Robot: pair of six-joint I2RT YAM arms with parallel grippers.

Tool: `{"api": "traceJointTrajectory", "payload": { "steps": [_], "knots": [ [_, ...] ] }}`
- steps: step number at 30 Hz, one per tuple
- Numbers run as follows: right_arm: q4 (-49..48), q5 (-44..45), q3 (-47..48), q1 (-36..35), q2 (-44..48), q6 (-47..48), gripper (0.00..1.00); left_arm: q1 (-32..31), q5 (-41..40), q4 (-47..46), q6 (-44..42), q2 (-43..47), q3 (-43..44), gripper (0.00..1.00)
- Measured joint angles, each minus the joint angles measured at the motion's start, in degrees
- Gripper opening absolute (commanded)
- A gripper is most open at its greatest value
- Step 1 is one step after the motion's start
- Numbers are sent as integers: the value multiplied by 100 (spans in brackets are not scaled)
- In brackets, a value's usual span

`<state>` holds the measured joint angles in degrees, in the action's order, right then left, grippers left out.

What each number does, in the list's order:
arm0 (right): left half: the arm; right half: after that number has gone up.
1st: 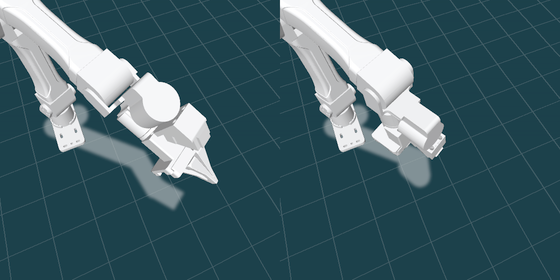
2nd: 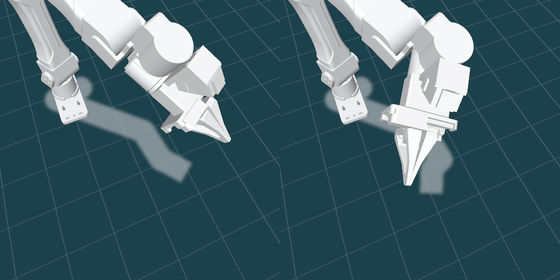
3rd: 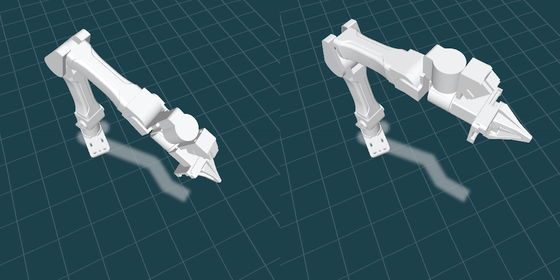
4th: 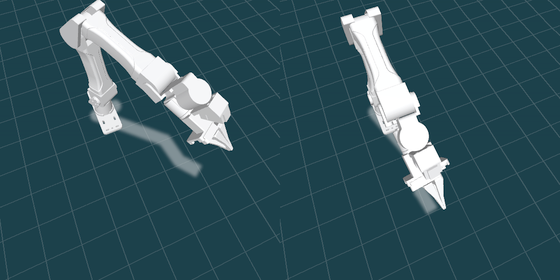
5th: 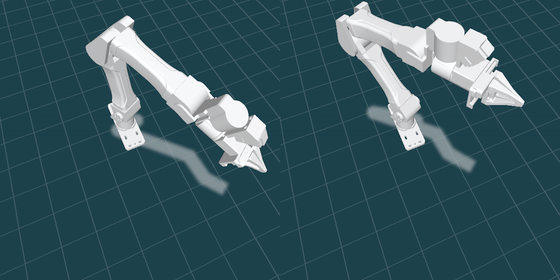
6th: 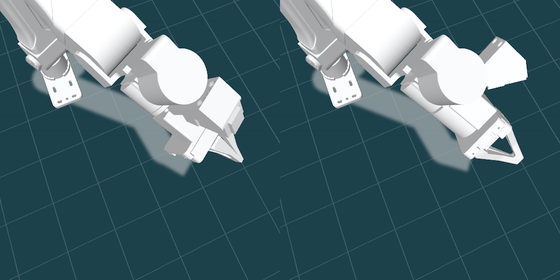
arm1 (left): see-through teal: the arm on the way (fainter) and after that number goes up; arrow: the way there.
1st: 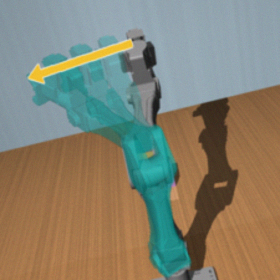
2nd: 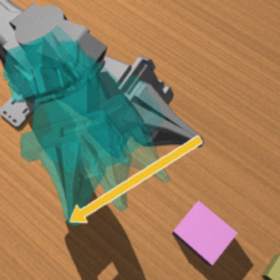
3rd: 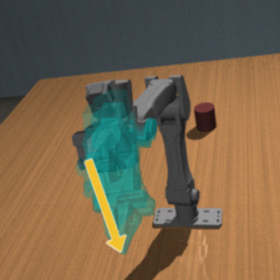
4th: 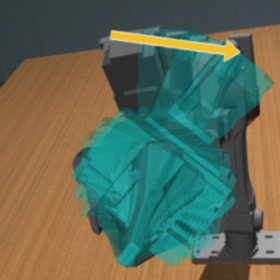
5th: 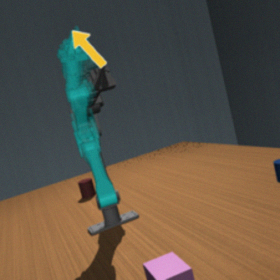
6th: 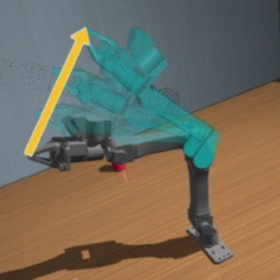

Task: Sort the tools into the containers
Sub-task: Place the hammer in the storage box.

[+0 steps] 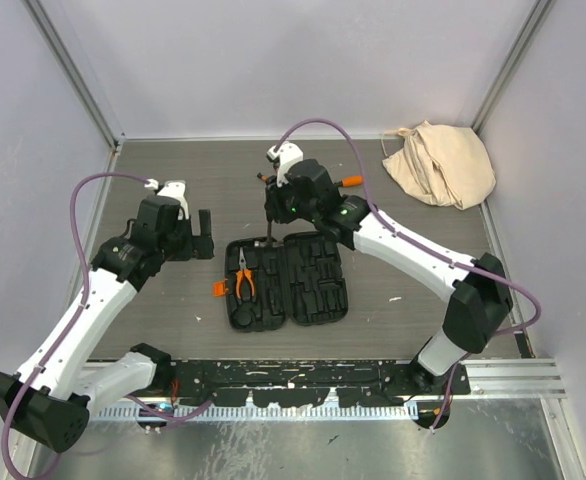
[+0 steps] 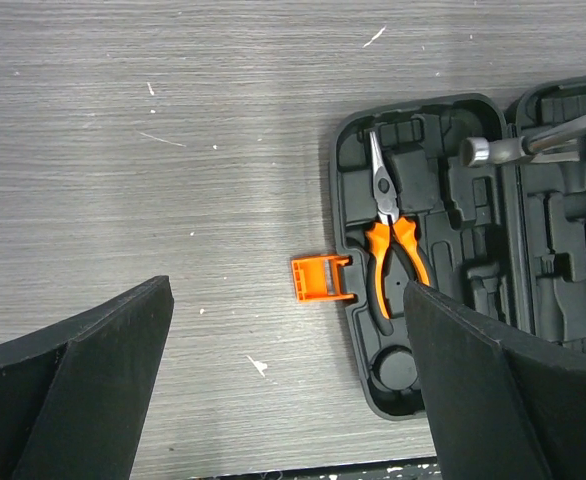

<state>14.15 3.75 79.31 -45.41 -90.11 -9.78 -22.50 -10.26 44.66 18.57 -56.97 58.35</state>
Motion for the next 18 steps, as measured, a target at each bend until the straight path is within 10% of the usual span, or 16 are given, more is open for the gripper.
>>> {"api": "traceJointTrajectory", "payload": {
  "steps": [18],
  "knots": [
    [-345, 433, 601, -356, -962, 142, 0, 0, -111, 9, -24, 0, -9, 100]
  ]
}}
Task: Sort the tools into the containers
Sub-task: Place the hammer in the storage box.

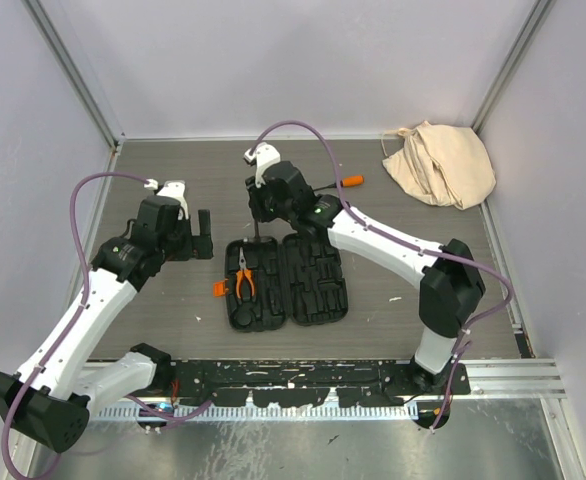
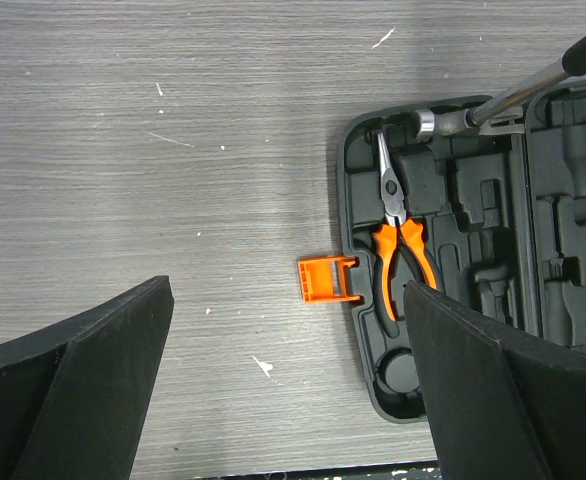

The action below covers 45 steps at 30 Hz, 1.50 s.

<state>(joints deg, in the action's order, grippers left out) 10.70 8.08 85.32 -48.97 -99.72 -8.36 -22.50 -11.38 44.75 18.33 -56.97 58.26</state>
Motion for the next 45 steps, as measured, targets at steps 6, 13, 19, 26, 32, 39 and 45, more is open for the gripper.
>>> {"api": "traceJointTrajectory", "payload": {
  "steps": [6, 13, 19, 26, 32, 39, 45],
  "knots": [
    [-4, 133, 31, -7, -166, 68, 0, 0, 0, 0, 0, -2, 0, 100],
    [-98, 203, -15, -74, -245, 98, 0, 0, 2, 2, 0, 0, 0, 100],
    [-433, 321, -293, -131, -245, 210, 0, 0, 2, 7, 0, -2, -2, 100],
    [-852, 557, -621, -269, -240, 389, 4, 0, 2, 11, 0, 0, -4, 100],
    [-1152, 695, -1014, -457, -17, 509, 20, 0, 2, 15, 0, 0, -37, 100],
    [-1239, 678, -1749, -590, 592, 446, 33, 0, 2, 20, 0, 0, -46, 100],
    [-1196, 345, -2238, -765, 1049, 258, 40, 0, 7, 20, 2, 0, -46, 99]
  ]
}}
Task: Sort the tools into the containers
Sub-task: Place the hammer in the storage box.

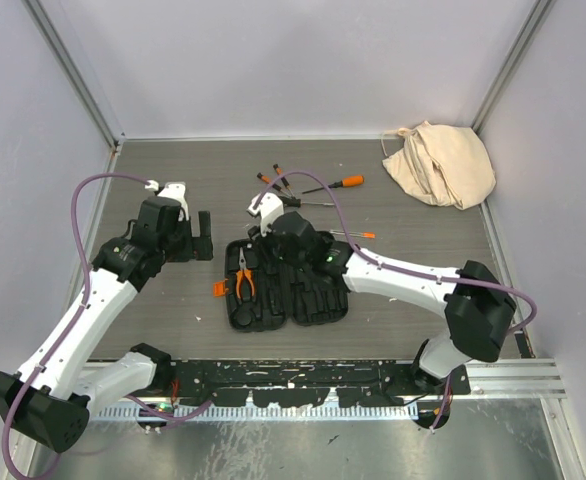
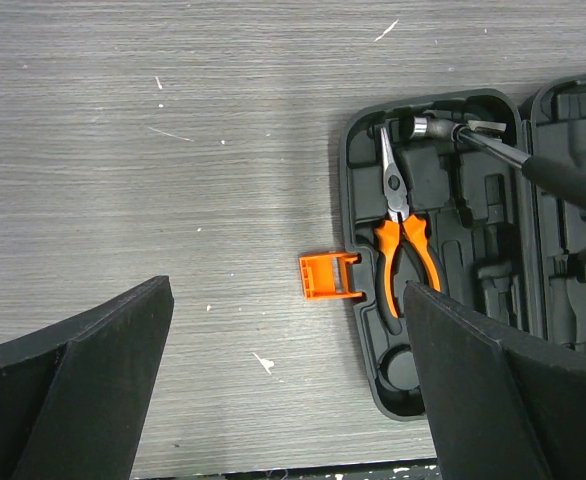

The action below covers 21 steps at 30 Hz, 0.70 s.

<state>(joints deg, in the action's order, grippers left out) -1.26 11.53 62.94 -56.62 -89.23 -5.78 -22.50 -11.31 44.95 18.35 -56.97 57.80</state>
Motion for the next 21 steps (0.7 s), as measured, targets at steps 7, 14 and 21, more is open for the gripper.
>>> {"api": "traceJointTrajectory", "payload": {
  "steps": [7, 14, 21],
  "knots": [
    [55, -485, -269, -157, 293, -120, 46, 0, 4, 0, 0, 0, 0, 99],
    [195, -754, -706, -216, 721, -374, 49, 0, 20, 26, 20, 0, 0, 99],
    [262, -973, -1064, -214, 1196, -667, 53, 0, 125, 35, 33, -92, 0, 100]
  ]
}}
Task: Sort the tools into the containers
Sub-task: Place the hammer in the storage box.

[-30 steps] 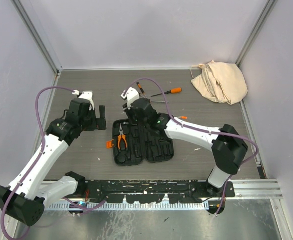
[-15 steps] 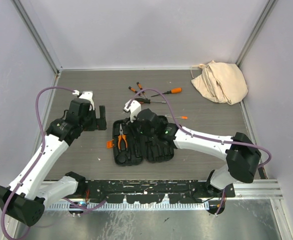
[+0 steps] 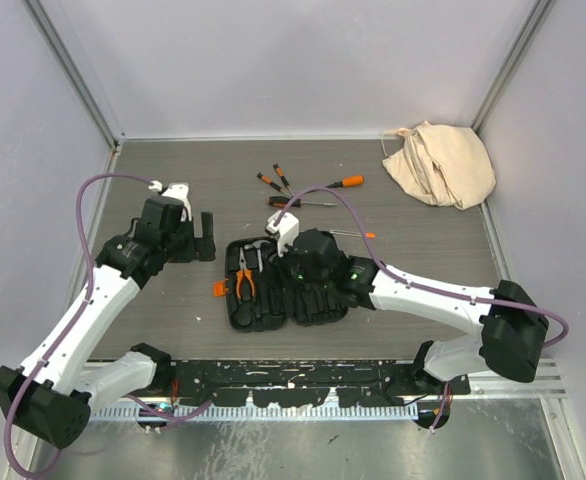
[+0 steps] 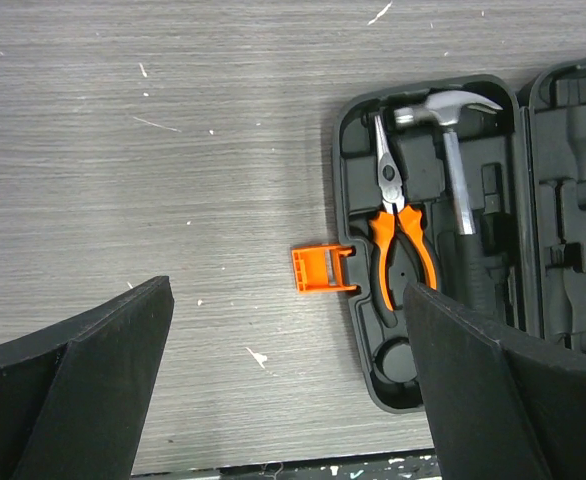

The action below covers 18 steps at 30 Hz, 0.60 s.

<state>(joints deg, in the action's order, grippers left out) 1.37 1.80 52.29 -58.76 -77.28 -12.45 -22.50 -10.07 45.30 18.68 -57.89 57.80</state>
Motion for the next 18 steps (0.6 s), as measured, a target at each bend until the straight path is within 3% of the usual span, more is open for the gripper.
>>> {"api": "traceJointTrajectory", "payload": {
  "steps": [8, 18],
  "knots": [
    [-55, -140, -321, 0, 7, -393, 54, 0, 219, -9, 151, -232, 0, 98],
    [190, 964, -422, 0, 4, -1408, 53, -144, 496, -284, 605, -723, 31, 86]
  ]
}}
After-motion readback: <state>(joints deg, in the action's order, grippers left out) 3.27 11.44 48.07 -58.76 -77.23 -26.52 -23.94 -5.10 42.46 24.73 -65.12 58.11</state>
